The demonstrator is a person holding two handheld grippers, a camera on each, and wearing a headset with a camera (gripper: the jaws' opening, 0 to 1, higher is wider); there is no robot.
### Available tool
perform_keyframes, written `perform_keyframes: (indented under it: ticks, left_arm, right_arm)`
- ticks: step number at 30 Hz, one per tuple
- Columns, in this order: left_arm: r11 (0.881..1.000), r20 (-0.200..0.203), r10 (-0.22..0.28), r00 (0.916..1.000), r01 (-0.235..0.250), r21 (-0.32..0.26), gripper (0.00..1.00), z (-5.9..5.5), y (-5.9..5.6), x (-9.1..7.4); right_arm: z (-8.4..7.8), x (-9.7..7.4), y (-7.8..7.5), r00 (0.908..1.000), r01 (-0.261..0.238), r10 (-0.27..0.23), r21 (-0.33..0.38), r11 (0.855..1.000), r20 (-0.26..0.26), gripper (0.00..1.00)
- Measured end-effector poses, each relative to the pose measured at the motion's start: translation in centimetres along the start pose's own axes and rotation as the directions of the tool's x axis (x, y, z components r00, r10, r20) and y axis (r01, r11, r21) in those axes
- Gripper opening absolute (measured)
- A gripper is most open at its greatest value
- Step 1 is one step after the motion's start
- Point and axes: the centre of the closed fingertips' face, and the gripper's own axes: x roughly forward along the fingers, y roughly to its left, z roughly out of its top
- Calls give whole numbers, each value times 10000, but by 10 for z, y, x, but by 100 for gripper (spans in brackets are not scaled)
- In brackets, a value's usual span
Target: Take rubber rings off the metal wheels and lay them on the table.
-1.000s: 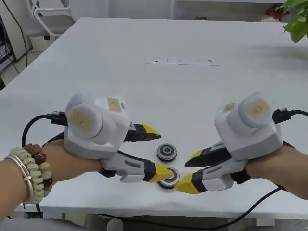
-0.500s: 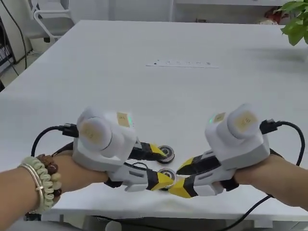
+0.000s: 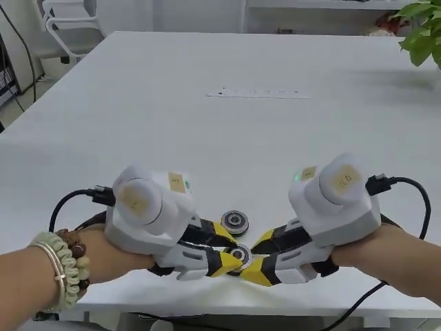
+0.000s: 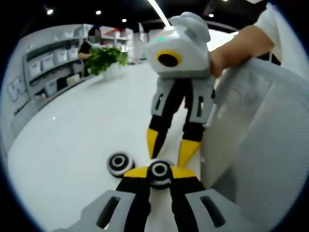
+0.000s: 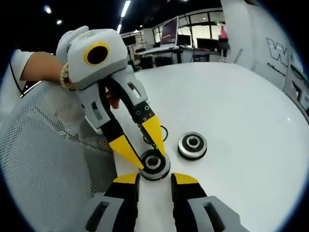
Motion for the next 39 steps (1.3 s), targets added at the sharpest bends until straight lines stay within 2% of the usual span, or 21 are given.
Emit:
perform_keyframes:
  ticks: [2,3,12,23,26,28,31,39]
  left_arm:
    - [10000,-16,-26,10000,26,30,15,0,-1,0]
    - [9999,-151,29,9999,-27,123,14,-2,-1,0]
    - [10000,-85,8,10000,-7,38,14,-2,-2,-1]
    - [10000,-13,31,10000,-31,-92,14,-2,-1,-1]
    - [10000,-5,29,10000,-29,-95,14,-2,-1,0]
    - [10000,4,25,10000,-25,-89,14,-2,-1,0]
    - [9999,26,14,10000,-14,-107,14,-2,-1,0]
    - [9999,49,18,10000,-18,-119,14,-2,-1,1]
  right_arm:
    - [0,0,-1,10000,25,-25,-92,10000,-2,23]
    - [0,0,-1,10000,30,-30,-129,9999,-6,23]
    - [-4,2,2,9998,-29,17,-661,9978,-184,20]
    - [-3,-1,1,9999,-75,68,-561,9984,-119,16]
    - [-3,-1,1,9999,-124,121,-377,9992,-89,16]
    - [-2,-1,3,9996,-268,268,26,9996,14,18]
    - [-1,0,0,10000,-20,21,-305,9995,46,23]
    - [-2,0,1,9999,-99,98,-595,9982,-19,18]
